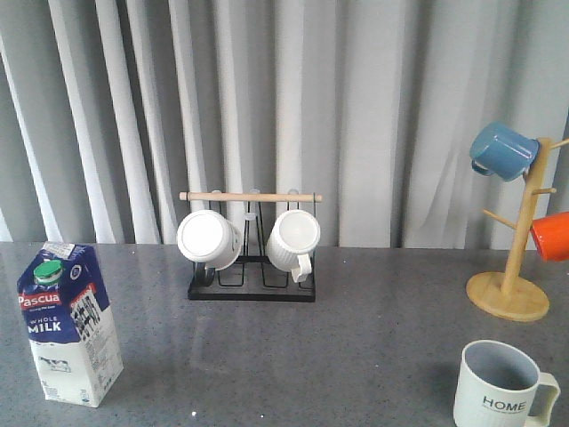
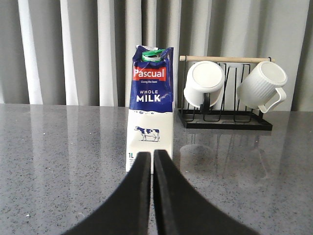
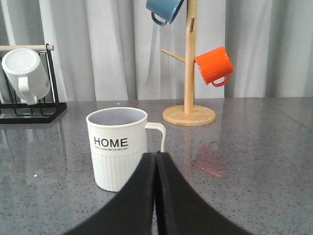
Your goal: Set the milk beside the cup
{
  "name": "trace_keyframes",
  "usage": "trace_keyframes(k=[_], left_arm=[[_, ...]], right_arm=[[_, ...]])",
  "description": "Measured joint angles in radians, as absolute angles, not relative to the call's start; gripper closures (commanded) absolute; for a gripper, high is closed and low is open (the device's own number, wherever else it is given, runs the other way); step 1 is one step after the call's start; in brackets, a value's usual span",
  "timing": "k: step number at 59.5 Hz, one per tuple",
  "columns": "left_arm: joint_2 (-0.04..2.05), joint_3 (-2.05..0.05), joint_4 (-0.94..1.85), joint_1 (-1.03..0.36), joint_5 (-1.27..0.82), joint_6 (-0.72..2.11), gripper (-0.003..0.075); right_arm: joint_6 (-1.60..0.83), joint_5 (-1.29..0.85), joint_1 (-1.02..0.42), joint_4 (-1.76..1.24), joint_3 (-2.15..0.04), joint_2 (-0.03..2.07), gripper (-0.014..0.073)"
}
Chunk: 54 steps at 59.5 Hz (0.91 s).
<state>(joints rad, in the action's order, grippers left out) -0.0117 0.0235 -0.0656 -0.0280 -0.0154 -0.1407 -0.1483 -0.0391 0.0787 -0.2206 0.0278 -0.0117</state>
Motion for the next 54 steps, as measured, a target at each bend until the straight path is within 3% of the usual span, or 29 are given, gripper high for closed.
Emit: trace_keyframes(k=[22, 40, 54], left_arm=[[-0.012, 0.024, -0.066, -0.028, -0.006, -0.143, 0.0726], [-0.012, 0.024, 0.000, -0.028, 0.018, -0.309, 0.0722], [-0.012, 0.024, 0.009, -0.028, 0.109, -0.464, 0.0642]], right_arm=[[-0.148, -0.031, 0.079, -0.396, 0.028, -0.012, 0.0598], [-0.148, 0.000, 0.079, -0.588, 0.028, -0.012, 0.0598], [-0.169, -0.033, 0.079, -0.602, 0.010, -0.012, 0.0536]])
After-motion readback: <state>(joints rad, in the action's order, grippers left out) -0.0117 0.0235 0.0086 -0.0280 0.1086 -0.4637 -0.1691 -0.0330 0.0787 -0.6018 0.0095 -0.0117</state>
